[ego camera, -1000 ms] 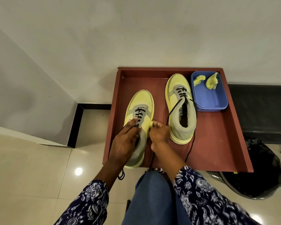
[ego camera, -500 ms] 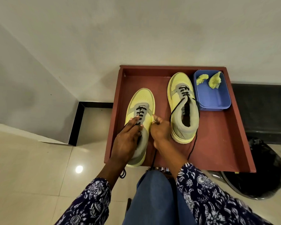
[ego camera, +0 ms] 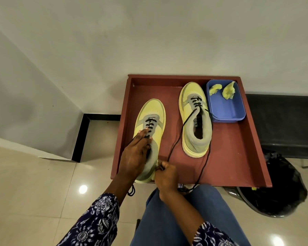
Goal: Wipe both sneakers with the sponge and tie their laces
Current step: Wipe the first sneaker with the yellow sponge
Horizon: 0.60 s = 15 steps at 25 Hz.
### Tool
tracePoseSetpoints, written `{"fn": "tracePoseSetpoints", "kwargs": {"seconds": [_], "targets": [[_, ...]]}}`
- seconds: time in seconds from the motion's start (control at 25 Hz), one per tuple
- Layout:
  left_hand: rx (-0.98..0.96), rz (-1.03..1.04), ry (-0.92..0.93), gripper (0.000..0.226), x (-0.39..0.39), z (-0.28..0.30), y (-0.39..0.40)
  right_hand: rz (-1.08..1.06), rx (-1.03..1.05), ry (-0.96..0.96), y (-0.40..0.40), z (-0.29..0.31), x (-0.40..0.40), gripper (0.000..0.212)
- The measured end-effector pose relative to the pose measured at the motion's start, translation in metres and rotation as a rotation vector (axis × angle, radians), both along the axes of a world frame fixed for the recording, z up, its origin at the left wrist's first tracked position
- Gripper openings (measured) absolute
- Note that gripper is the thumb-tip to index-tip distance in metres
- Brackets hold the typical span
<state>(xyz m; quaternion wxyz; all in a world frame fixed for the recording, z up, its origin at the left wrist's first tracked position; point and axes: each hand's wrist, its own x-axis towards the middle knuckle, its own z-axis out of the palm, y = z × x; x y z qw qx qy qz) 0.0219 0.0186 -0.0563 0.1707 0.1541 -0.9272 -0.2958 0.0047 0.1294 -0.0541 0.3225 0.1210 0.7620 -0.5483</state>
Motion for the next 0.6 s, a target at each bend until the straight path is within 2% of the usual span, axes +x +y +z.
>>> {"fn": "tracePoseSetpoints", "kwargs": {"seconds": [0.32,0.6], "targets": [[-0.001,-0.016,-0.072,0.038,0.000,0.002,-0.002,-0.203,-0.010,0.000,-0.007,0.009,-0.002,0.028],[0.039,-0.007,-0.073,0.045,0.000,0.007,0.000,-0.096,0.017,0.196,-0.032,0.016,-0.061,0.029]]}}
